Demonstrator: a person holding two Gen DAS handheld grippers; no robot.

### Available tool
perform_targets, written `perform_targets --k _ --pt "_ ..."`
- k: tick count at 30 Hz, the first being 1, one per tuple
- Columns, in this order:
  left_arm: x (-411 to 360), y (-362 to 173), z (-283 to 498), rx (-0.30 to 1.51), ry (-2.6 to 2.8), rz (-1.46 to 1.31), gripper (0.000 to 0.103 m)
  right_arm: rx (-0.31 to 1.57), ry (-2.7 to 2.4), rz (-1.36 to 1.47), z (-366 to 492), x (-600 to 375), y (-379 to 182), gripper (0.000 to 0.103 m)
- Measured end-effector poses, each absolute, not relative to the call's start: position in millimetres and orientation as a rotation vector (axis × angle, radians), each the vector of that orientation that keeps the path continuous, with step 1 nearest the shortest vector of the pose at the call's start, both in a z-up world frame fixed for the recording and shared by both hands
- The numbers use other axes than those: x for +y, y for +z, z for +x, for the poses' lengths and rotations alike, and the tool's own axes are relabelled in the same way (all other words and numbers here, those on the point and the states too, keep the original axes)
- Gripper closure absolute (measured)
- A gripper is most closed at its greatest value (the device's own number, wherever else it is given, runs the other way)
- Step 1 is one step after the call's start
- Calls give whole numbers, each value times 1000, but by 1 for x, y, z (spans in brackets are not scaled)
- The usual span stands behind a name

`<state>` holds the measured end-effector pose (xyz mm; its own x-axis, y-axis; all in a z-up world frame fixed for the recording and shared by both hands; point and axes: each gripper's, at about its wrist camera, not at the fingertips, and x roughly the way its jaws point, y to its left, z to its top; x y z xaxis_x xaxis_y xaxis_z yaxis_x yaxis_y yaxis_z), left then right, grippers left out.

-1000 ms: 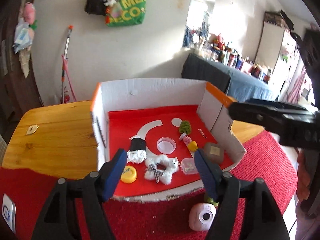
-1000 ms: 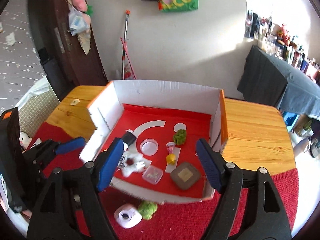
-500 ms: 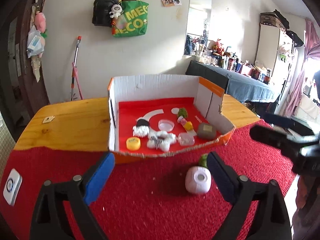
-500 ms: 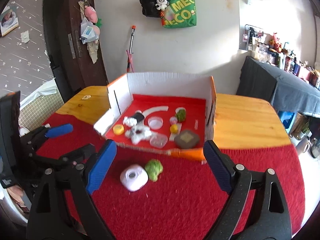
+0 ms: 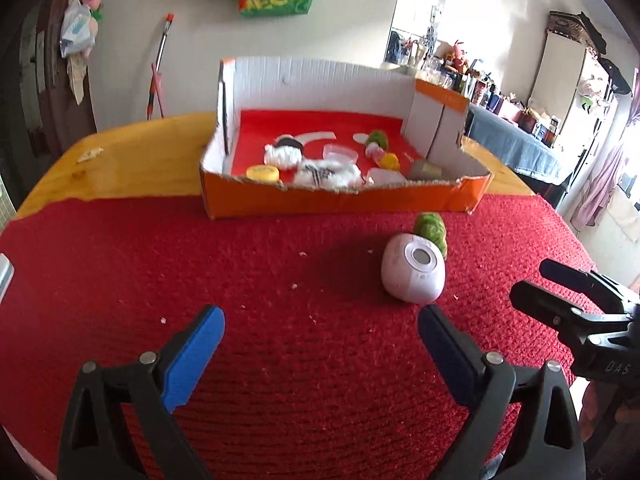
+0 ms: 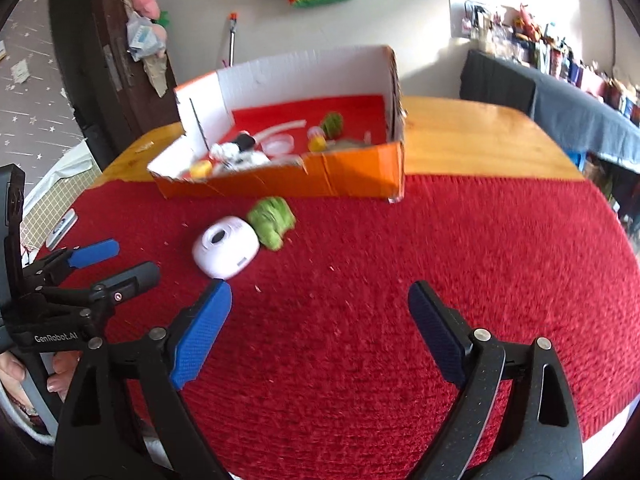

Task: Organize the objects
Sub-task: 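Withdraw both tools from the box toward the remaining items on the rug, then move left tool to white speaker while right tool approaches green fuzzy ball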

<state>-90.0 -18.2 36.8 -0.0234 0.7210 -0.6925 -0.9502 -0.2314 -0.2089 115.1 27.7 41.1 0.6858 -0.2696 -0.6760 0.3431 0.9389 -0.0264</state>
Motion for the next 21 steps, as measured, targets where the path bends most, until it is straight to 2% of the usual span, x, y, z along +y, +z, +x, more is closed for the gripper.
perform_targets --k 10,21 --pt "-7 39 -82 377 1569 -843 4 755 -347 149 114 15 33 12" --pt "32 37 -60 471 1464 -839 4 746 -359 158 116 3 39 12"
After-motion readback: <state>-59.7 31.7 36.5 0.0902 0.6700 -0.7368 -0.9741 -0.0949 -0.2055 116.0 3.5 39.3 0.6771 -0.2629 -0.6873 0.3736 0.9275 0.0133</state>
